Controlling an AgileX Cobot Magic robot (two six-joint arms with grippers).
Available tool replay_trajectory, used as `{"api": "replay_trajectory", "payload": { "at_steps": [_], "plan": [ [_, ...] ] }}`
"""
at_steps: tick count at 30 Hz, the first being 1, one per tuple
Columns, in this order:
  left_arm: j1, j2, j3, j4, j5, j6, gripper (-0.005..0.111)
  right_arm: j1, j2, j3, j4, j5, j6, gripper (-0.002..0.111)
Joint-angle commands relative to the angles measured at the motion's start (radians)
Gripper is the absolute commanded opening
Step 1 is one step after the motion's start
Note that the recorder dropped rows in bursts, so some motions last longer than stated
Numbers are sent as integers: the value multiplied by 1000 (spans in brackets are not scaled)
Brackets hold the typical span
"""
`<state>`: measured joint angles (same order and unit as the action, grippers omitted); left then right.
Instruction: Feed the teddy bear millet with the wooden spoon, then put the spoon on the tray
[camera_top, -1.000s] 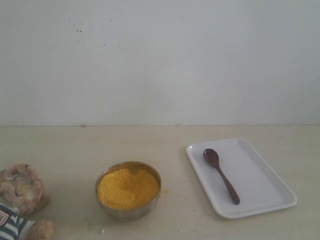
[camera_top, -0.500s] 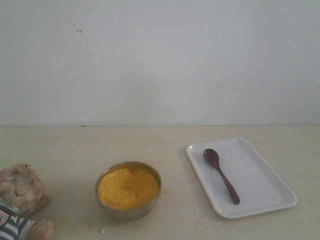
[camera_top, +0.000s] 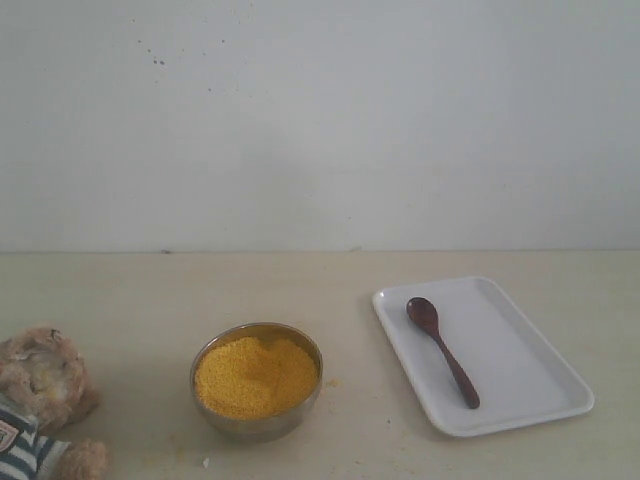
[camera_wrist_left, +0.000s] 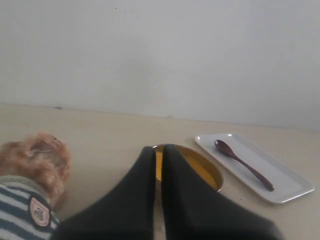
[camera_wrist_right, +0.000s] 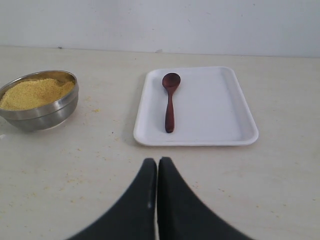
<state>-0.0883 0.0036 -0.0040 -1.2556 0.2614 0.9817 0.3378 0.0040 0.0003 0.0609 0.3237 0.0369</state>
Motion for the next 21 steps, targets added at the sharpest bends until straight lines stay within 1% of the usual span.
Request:
{"api": "replay_trajectory", "payload": {
  "at_steps": [1,2,3,7,9,13,18,21],
  "plan": [
    [-3,-4,4,43,-72,-3,4,-7,-4,0,-4,-14,5,0],
    [-3,-4,4,82,-74,-23,4,-7,-4,0,-4,-14,5,0],
    [-3,-4,4,153,-74,-82,4,-7,-4,0,-4,-14,5,0],
    [-3,-4,4,529,-74,-494,4,-7,-4,0,-4,-14,5,0],
    [-3,-4,4,667,-77,-618,4,-7,-4,0,-4,-14,5,0],
    [-3,-4,4,839,-79,-762,4,-7,-4,0,-4,-14,5,0],
    [-3,-4,4,1052,-86,-982,4,-7,-4,0,-4,-14,5,0],
    [-3,-4,4,1099,-114,-1012,4,-7,-4,0,-4,-14,5,0]
  ]
}}
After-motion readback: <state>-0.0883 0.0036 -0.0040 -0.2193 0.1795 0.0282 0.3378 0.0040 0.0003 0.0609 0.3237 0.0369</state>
